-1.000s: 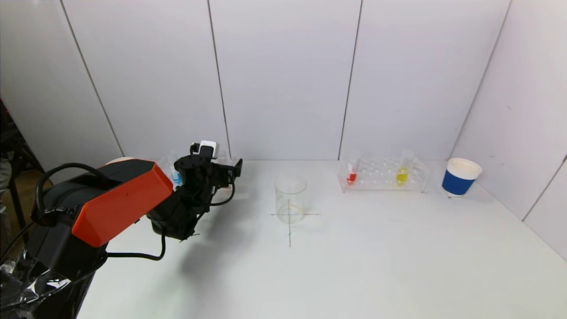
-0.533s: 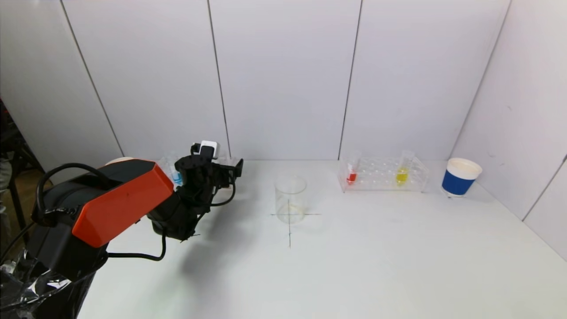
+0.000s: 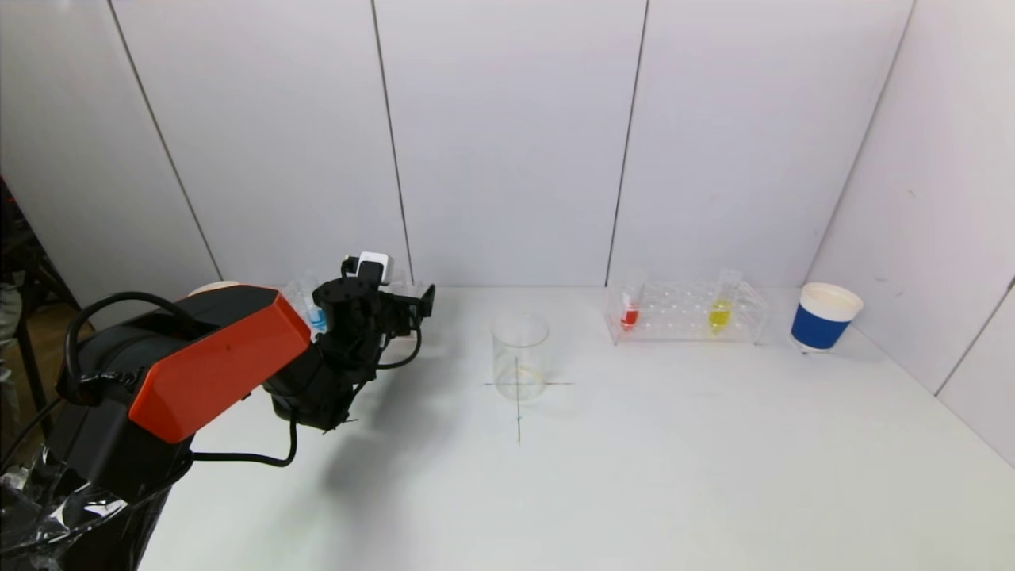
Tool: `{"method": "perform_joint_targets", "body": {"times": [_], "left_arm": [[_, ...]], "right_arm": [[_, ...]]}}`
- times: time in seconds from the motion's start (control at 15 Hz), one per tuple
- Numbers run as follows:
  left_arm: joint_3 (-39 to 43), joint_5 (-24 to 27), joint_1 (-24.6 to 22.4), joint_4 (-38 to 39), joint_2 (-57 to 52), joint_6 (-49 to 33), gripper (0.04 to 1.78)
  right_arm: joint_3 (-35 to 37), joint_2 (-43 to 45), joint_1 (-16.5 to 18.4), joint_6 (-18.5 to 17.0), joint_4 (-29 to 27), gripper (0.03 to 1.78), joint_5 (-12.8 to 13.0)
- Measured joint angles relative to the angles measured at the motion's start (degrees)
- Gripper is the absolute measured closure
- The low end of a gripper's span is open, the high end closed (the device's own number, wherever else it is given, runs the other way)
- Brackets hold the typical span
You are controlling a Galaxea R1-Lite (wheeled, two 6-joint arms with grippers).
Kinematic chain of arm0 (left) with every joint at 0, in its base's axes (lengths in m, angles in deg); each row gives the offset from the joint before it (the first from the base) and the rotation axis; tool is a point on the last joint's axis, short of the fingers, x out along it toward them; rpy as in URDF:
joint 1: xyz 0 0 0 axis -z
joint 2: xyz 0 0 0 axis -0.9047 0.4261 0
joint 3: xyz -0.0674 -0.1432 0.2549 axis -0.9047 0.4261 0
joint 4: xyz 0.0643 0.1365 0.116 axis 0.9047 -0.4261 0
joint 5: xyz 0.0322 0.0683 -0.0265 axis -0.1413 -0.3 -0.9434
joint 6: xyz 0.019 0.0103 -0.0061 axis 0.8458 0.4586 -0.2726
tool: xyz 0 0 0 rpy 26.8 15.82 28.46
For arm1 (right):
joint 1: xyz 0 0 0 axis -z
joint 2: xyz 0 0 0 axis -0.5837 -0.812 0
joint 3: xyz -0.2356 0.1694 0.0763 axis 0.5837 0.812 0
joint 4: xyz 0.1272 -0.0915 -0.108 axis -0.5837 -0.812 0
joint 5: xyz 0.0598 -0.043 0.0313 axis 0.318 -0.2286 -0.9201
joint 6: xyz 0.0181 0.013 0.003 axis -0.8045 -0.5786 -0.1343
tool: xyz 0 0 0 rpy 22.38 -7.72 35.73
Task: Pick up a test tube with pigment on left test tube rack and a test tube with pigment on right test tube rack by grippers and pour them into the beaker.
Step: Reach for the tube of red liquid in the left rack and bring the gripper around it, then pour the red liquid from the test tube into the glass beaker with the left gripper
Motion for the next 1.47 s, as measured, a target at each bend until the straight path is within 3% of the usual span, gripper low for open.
{"method": "perform_joint_targets", "body": {"times": [0.27, 0.6, 1.47], "left_arm": [[-0.11, 0.00, 0.00, 0.07, 0.00, 0.00, 0.42], [-0.02, 0.06, 0.00, 0.13, -0.02, -0.02, 1.28], [0.09, 0.02, -0.04, 0.24, -0.57, -0.02, 1.34]], "right_arm": [[0.00, 0.00, 0.00, 0.00, 0.00, 0.04, 0.00], [0.00, 0.00, 0.00, 0.02, 0.00, 0.04, 0.00], [0.00, 0.00, 0.00, 0.00, 0.00, 0.04, -0.01]]}}
